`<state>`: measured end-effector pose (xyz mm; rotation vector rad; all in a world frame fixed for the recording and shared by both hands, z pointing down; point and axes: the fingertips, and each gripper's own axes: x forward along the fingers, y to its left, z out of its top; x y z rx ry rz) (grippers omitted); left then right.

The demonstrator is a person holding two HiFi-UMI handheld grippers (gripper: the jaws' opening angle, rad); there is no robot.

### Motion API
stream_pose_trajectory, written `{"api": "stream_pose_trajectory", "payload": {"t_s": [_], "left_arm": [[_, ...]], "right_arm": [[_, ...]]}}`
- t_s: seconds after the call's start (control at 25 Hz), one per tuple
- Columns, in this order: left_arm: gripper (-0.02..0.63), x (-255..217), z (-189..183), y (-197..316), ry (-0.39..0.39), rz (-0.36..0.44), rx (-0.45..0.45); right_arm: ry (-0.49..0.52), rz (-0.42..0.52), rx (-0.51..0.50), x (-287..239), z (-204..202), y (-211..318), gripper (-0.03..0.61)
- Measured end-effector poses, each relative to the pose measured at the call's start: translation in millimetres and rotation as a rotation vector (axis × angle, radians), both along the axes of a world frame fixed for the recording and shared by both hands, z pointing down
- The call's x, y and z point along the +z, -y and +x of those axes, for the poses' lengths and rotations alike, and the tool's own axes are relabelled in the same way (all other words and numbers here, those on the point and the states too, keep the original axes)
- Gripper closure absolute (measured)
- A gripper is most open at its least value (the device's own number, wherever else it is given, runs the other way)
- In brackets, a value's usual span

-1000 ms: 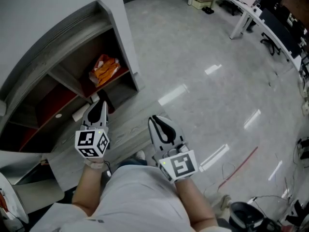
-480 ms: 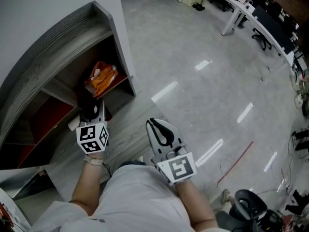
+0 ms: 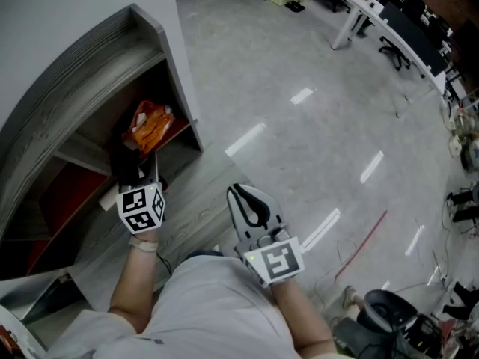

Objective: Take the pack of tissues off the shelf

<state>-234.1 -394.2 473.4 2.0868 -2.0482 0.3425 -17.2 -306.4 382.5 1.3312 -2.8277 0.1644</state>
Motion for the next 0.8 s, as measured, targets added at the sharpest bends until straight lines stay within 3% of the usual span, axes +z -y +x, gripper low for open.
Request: {"api": "stream_pose_trajectory", "payload": {"t_s": [0.24,0.44,0.8], "left_arm": [[0.467,7,-6,8,0.002,-0.006,-0.005],[0.539,10,-11,2,0.003,-0.02,0.002],[0.592,-3,16,-9,-0.011,0.009,0.081]], "right_arm": [[-0.01,0.01,0.008,1,-1,-1,0.538],[-0.01,0.016,0.023,0,-1,-9,0.538],[-0.001,0.018,0.043,-4,12,-19,0.538]]}}
